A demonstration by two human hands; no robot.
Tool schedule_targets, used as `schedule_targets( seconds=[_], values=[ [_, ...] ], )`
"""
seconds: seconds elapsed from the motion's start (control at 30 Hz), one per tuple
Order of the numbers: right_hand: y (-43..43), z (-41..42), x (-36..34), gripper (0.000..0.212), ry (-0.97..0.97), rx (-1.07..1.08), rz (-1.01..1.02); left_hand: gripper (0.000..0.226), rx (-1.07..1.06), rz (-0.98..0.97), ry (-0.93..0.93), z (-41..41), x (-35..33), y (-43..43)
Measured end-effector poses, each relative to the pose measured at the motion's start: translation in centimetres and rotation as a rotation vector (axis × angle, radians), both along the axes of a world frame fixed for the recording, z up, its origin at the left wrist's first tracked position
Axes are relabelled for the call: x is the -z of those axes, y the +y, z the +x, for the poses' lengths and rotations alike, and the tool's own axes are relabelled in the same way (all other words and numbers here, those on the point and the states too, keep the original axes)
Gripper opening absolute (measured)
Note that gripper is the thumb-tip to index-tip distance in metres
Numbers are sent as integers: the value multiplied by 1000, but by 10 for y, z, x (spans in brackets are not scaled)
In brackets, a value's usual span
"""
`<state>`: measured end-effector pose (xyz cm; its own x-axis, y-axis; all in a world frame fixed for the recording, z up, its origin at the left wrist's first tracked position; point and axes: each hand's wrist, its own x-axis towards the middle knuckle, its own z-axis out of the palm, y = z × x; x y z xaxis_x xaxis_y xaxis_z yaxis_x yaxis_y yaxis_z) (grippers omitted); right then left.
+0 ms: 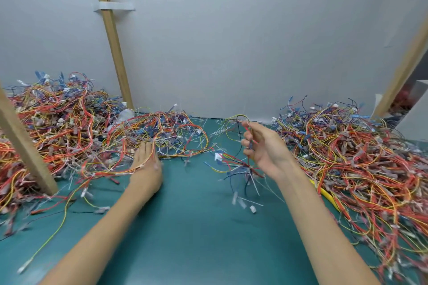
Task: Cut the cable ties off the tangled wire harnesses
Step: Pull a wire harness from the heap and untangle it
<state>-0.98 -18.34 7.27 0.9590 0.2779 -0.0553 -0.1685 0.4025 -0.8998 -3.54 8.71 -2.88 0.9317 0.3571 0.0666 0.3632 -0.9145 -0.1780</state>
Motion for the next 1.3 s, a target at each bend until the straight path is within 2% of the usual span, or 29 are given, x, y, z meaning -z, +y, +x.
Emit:
schedule_targets(
  seconds=[0.07,0.13,0.2,0.27,0.37,0.4,0.5,0.53,0.63,0.73,0.83,0.9,0.97,1.0,1.07,1.17,1.3],
  values=[
    [5,-1,1,15,71,-6,40,54,18,72,12,-17,-8,-33],
    [11,-1,3,16,161,-11,124,40,119,79,-73,-35,-14,-61],
    [15,1,5,18,248,-2,226,29,254,-55,-209,-52,-18,-88],
    [18,2,6,19,300,10,298,31,413,-373,-290,-57,-13,-105],
    [24,1,3,19,328,19,360,44,576,-1008,-167,-50,-11,-122],
    [26,0,1,20,339,14,388,38,584,-1166,-185,-45,-10,-128],
    [31,-4,-10,22,342,-28,475,3,514,-1603,-401,-35,-16,-142],
    [32,-4,-15,22,323,-36,485,11,519,-1669,-477,-33,-20,-144],
    [28,3,-31,22,203,-9,373,26,622,-1693,-572,-31,-37,-141],
    [14,18,-44,20,-3,23,95,33,697,-1692,-500,-27,-52,-129],
    [3,33,-36,19,-247,76,-472,37,665,-1661,-411,-19,-54,-120],
    [-1,38,-14,21,-325,59,-858,37,609,-1620,-363,-15,-45,-117],
    [-4,36,15,24,-360,10,-1105,31,579,-1516,-325,-14,-26,-115],
    [-7,33,29,24,-364,1,-1142,29,579,-1434,-336,-14,-15,-113],
    [-10,21,55,26,-323,-20,-1016,25,557,-1350,-384,-13,4,-108],
    [-10,0,84,25,-300,-66,-741,18,520,-1535,-332,-11,11,-104],
    [-6,-16,103,26,-402,16,-667,23,495,-1617,-354,-12,15,-106]
  ],
)
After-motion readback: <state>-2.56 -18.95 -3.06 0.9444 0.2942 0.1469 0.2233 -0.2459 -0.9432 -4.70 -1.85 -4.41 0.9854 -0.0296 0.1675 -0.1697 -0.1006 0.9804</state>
